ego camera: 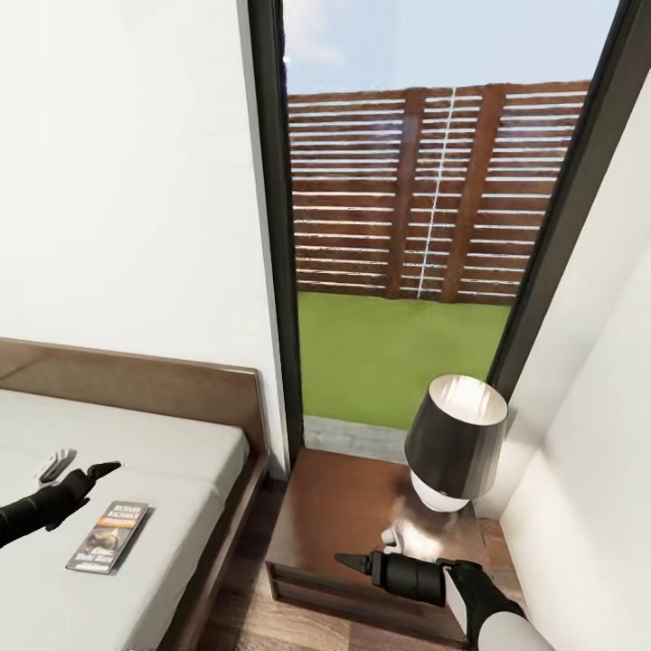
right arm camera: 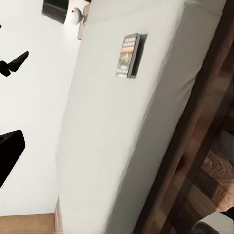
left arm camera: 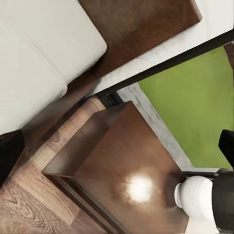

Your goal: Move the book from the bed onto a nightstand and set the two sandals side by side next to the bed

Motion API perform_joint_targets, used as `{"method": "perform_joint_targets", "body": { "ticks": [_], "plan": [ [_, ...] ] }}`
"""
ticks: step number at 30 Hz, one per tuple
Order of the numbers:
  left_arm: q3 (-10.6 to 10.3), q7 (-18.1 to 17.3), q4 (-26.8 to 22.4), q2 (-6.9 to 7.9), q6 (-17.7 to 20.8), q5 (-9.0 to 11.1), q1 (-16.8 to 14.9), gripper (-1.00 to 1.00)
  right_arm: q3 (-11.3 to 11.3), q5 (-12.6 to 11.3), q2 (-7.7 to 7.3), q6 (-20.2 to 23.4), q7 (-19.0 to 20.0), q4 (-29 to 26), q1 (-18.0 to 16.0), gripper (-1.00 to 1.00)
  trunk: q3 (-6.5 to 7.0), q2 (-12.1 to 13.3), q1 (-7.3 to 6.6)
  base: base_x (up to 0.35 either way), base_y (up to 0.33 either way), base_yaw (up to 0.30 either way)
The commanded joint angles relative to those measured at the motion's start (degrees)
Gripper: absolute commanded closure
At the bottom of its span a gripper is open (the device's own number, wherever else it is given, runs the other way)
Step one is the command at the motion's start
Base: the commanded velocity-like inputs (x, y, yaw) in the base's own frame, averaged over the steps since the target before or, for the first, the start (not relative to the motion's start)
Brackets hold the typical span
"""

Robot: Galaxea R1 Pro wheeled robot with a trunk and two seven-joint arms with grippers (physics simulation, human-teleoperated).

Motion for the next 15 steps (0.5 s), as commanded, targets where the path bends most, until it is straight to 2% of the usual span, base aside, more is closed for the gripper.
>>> {"method": "perform_joint_targets", "body": {
  "ticks": [1, 2, 3, 6, 7, 9, 11, 12, 13, 15],
  "plan": [
    [0.14, 1.53, -0.23, 1.08, 1.32, -0.20, -0.60, -1.00, -0.47, 0.44, 0.07, 0.56, 0.31, 0.27, -0.06, -1.00, -0.20, -0.10, 0.02, 0.000, 0.000, 0.000],
    [0.12, 2.98, -0.33, 2.07, 2.00, -0.15, -1.58, -1.00, -0.47, 0.44, 0.05, 0.56, 0.31, 0.42, -0.06, -1.00, -0.29, -0.10, 0.02, 0.000, 0.000, 0.000],
    [0.09, 5.55, -0.27, 3.79, 2.63, -0.01, -4.36, -1.00, -0.46, 0.44, 0.03, 0.55, 0.34, 0.55, -0.06, -1.00, -0.38, -0.10, 0.02, 0.000, 0.000, 0.000],
    [0.02, 10.03, 0.49, 5.47, 3.08, 0.04, -9.20, -1.00, -0.43, 0.44, 0.02, 0.55, 0.38, 0.64, -0.06, -1.00, -0.65, -0.10, 0.02, 0.000, 0.000, 0.000],
    [-0.04, 11.10, 0.87, 5.64, 3.11, 0.04, -10.04, -1.00, -0.43, 0.44, 0.02, 0.55, 0.38, 0.65, -0.06, -1.00, -0.74, -0.10, 0.02, 0.000, 0.000, 0.000],
    [-0.58, 16.09, 3.07, 6.11, 3.17, 0.01, -13.06, -1.00, -0.43, 0.44, 0.02, 0.57, 0.39, 0.67, -0.06, -1.00, -0.92, -0.10, 0.02, 0.000, 0.000, 0.000],
    [-0.90, 18.75, 4.08, 6.30, 3.18, 0.00, -14.71, -1.00, -0.43, 0.44, 0.02, 0.56, 0.39, 0.67, -0.06, -1.00, -1.10, -0.10, 0.02, 0.000, 0.000, 0.000],
    [-1.27, 22.50, 5.23, 6.62, 3.16, 0.01, -17.13, -1.00, -0.42, 0.44, 0.02, 0.57, 0.41, 0.68, -0.06, -1.00, -1.19, -0.10, 0.02, 0.000, 0.000, 0.000],
    [-1.42, 24.76, 5.97, 6.83, 3.14, 0.02, -18.49, -1.00, -0.42, 0.44, 0.02, 0.59, 0.44, 0.68, -0.06, -1.00, -1.28, -0.10, 0.02, 0.000, 0.000, 0.000],
    [-1.57, 27.42, 7.23, 7.13, 3.13, -0.01, -19.98, -1.00, -0.42, 0.44, 0.02, 0.61, 0.46, 0.68, -0.06, -1.00, -1.46, -0.10, 0.02, 0.000, 0.000, 0.000]
  ]
}}
